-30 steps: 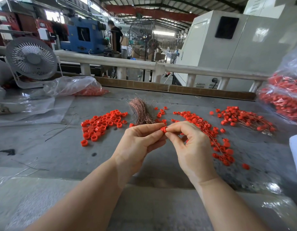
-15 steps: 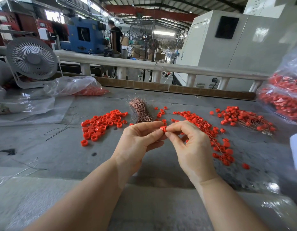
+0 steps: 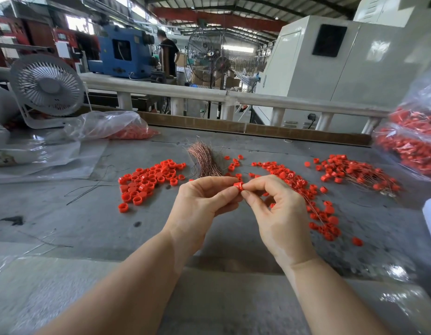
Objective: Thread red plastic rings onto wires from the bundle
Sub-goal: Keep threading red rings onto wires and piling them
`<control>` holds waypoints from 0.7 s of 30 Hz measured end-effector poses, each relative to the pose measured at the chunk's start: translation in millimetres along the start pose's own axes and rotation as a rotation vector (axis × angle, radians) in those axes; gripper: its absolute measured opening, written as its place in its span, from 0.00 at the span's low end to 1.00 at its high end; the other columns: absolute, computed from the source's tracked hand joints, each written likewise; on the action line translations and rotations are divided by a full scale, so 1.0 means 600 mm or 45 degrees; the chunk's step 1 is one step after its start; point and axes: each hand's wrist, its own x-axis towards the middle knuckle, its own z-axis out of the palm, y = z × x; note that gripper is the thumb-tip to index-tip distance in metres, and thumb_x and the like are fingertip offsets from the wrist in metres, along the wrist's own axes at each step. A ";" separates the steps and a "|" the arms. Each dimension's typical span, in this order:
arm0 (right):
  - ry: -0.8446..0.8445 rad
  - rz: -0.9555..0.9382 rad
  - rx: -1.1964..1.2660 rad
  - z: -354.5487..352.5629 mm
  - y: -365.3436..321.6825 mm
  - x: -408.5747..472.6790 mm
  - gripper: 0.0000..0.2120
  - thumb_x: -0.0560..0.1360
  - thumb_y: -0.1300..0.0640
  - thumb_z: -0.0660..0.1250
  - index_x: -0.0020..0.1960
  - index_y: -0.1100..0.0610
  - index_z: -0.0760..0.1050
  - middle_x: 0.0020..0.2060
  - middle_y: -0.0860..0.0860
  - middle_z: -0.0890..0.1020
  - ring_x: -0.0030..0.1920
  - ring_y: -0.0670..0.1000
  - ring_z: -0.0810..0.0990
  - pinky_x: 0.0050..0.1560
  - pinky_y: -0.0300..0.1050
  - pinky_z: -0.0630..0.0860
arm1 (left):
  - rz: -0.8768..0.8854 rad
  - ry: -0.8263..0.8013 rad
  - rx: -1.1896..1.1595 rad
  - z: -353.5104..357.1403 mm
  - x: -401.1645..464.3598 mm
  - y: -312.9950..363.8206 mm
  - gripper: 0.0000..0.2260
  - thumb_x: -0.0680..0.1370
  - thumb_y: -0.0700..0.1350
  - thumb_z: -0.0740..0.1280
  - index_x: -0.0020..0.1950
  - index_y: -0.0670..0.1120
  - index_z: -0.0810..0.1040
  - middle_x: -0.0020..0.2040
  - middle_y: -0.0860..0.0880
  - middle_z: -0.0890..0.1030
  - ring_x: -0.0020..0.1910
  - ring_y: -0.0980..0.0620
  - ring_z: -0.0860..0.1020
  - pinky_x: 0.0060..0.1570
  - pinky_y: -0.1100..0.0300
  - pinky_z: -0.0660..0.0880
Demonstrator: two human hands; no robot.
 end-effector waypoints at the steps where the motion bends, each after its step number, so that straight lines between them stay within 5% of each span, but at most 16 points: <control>1: -0.001 -0.009 0.002 0.000 0.000 0.000 0.03 0.70 0.66 0.70 0.41 0.60 0.80 0.38 0.49 0.80 0.40 0.45 0.77 0.41 0.38 0.74 | 0.003 -0.001 -0.001 0.000 0.000 0.001 0.05 0.62 0.40 0.71 0.36 0.46 0.84 0.35 0.46 0.84 0.34 0.53 0.82 0.35 0.65 0.78; 21: -0.006 -0.115 0.012 -0.001 0.007 0.001 0.03 0.69 0.67 0.69 0.38 0.61 0.79 0.37 0.50 0.79 0.40 0.48 0.78 0.42 0.39 0.74 | 0.090 0.019 0.163 0.003 -0.001 0.001 0.08 0.70 0.30 0.68 0.41 0.42 0.81 0.34 0.48 0.84 0.35 0.54 0.82 0.39 0.64 0.79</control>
